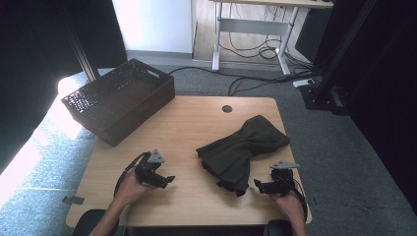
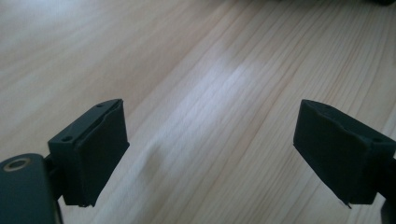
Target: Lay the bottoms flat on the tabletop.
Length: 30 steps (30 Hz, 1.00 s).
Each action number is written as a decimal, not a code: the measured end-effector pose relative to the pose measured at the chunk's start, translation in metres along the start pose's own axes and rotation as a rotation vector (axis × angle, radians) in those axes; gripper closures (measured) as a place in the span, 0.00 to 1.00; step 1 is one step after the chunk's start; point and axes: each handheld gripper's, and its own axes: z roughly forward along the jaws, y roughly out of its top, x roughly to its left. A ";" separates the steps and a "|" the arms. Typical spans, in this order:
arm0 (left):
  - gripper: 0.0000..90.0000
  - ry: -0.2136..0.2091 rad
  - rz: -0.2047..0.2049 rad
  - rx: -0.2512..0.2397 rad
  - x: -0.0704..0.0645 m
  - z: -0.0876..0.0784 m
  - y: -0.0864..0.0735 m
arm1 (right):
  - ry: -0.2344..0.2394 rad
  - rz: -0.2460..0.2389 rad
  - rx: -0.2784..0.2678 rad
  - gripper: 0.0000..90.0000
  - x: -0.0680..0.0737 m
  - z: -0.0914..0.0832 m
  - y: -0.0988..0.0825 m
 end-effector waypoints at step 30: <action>0.15 -0.153 0.174 -0.020 -0.049 0.046 0.133 | 0.153 -0.053 -0.044 0.12 0.033 -0.015 0.055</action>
